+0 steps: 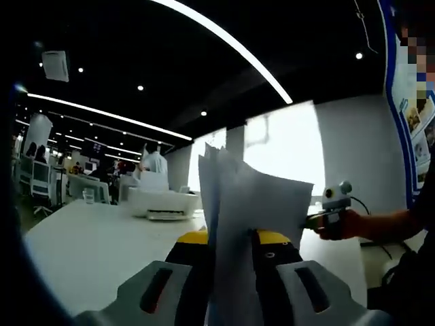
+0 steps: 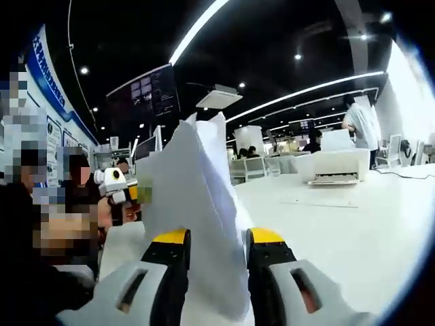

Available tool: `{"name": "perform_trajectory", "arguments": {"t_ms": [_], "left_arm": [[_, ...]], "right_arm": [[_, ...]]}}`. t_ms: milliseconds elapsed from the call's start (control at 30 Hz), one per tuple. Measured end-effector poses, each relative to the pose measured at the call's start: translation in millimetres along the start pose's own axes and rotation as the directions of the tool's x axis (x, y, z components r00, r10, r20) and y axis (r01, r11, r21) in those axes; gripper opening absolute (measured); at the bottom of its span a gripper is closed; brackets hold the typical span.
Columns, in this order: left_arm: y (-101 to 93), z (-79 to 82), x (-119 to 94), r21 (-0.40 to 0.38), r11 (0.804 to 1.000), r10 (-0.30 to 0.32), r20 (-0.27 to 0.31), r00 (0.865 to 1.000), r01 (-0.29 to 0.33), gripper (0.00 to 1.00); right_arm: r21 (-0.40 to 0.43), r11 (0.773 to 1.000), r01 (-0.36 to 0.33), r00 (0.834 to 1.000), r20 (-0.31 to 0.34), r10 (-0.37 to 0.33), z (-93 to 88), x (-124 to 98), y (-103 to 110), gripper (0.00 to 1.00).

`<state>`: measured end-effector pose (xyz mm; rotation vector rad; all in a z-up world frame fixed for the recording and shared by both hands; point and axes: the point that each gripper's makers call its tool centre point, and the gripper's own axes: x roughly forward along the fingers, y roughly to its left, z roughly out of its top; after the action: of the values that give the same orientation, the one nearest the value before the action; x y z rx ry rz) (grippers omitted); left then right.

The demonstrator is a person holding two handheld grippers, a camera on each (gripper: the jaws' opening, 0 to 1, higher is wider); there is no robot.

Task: Organize the stack of printing papers by aligning and flattening the scattered papers on the table

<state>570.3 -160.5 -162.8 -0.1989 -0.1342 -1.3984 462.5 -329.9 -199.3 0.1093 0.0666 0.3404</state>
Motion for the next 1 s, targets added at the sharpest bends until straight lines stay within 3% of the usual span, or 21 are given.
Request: {"name": "perform_trajectory", "arguments": {"t_ms": [100, 300, 433, 533, 767, 900, 1000], "left_arm": [[-2.3, 1.4, -1.9, 0.005, 1.0, -0.009, 0.003, 1.0, 0.009, 0.26], [0.5, 7.7, -5.1, 0.03, 0.999, -0.02, 0.002, 1.0, 0.02, 0.27], [-1.4, 18.9, -8.2, 0.007, 0.998, -0.058, 0.049, 0.997, 0.058, 0.27], [-1.1, 12.5, -8.6, -0.002, 0.997, -0.073, 0.021, 0.997, 0.073, 0.26], [3.0, 9.5, -7.6, -0.01, 0.998, -0.064, -0.01, 0.998, 0.064, 0.25], [0.7, 12.1, -6.0, -0.005, 0.997, -0.081, -0.008, 0.997, 0.081, 0.25], [-4.1, 13.2, -3.8, -0.011, 0.995, -0.103, -0.002, 0.995, 0.103, 0.24]], "right_arm": [[-0.053, 0.998, 0.036, 0.999, -0.005, -0.036, 2.3, -5.5, -2.8, 0.29], [-0.042, 0.998, 0.043, 0.999, 0.012, -0.042, 15.3, -6.5, -15.1, 0.29], [0.004, 1.0, 0.0, 1.0, 0.029, -0.001, 16.4, -7.2, -14.4, 0.29], [0.071, 0.996, -0.048, 0.999, 0.018, 0.046, 8.5, -3.7, -13.9, 0.31], [0.136, 0.99, -0.026, 0.998, 0.052, 0.02, 12.3, -3.2, -24.8, 0.31], [0.13, 0.991, -0.033, 0.996, 0.082, 0.022, 22.5, -0.3, -19.3, 0.28], [0.114, 0.993, -0.037, 0.997, 0.071, 0.029, 22.3, 3.5, -12.5, 0.28]]}}
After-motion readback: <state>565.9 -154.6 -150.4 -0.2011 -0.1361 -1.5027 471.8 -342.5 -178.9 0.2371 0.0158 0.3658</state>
